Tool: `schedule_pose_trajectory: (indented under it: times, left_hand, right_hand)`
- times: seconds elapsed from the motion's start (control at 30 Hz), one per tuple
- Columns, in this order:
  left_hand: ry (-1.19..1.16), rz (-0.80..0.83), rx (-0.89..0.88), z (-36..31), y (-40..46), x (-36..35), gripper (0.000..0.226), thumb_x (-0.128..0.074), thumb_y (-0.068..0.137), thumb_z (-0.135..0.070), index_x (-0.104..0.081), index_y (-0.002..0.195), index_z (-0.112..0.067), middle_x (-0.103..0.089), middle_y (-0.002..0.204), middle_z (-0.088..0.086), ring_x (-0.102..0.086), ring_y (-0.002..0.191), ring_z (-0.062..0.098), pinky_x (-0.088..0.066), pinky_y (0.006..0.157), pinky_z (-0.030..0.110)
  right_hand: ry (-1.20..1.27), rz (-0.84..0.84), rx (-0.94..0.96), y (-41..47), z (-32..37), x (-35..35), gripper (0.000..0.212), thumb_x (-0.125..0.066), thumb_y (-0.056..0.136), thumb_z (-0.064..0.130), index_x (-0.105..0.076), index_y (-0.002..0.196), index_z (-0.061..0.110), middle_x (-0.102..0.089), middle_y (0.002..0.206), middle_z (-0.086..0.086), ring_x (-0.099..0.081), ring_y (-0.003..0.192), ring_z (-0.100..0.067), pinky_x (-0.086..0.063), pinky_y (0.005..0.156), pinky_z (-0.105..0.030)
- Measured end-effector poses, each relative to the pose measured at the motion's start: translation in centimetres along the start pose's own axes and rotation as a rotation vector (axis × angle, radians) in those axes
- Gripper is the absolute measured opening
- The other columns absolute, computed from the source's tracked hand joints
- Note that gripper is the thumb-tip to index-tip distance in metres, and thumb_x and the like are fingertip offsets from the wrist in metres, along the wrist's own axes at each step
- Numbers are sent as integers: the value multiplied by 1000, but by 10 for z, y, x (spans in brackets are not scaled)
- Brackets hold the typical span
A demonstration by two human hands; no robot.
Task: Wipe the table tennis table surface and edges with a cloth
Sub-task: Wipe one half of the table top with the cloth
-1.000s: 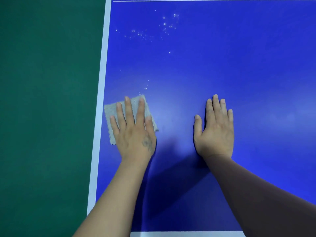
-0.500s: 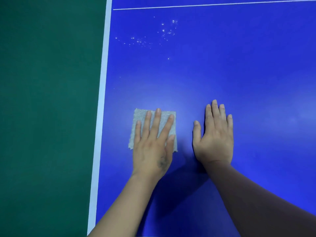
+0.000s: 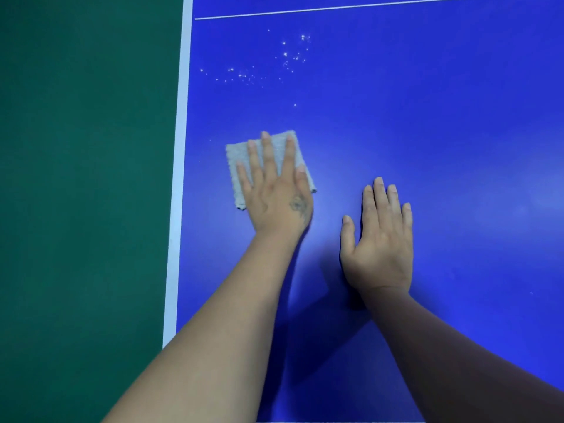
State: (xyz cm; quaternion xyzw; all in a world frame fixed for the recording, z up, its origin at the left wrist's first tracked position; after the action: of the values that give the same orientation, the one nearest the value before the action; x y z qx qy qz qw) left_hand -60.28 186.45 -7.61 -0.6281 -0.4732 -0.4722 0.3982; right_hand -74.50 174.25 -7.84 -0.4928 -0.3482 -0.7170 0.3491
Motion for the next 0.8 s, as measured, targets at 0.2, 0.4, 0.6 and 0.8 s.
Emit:
schedule_pose_trajectory:
  times: [0.2, 0.4, 0.6, 0.8]
  left_hand:
    - [34, 34, -282, 1, -62, 0, 59, -27, 115, -44, -17, 172, -32, -6, 181, 4, 2, 167, 25, -8, 133, 55]
    - [42, 104, -112, 39, -72, 10, 60, -20, 114, -50, -9, 172, -38, 2, 181, -2, 9, 167, 21, 1, 135, 51]
    - [-37, 6, 212, 17, 26, 5, 64, -13, 111, -51, -5, 172, -35, 7, 181, 3, 11, 166, 27, 11, 132, 55]
    - [21, -15, -28, -38, 84, -9, 61, -17, 114, -48, -7, 172, -35, 3, 181, 4, 8, 167, 28, 4, 132, 56]
  right_hand:
    - [32, 12, -19, 4, 0, 4, 63, -45, 106, 38, -43, 159, 4, -32, 172, -8, -24, 161, -28, -19, 130, -53]
    - [66, -42, -47, 23, -3, 8, 47, -59, 98, 36, -62, 134, 5, -54, 152, -11, -48, 141, -36, -35, 115, -52]
    - [27, -7, 3, 121, -4, -10, 58, -48, 108, 44, -49, 150, 3, -36, 167, -12, -28, 158, -32, -19, 129, -51]
    - [-122, 35, -6, 185, 6, -37, 72, -24, 111, 52, -23, 166, 6, -15, 177, -7, -9, 164, -25, -9, 132, -53]
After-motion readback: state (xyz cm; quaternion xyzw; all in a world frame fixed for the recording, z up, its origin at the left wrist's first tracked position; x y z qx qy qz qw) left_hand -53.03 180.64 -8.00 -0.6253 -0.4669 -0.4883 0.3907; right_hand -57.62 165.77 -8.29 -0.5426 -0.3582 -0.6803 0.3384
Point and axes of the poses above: each hand's wrist, its own y-axis towards the middle knuckle, its own x-axis out of the back of the hand, z = x × y, the point moved 3 cm from there along y, towards the middle knuckle
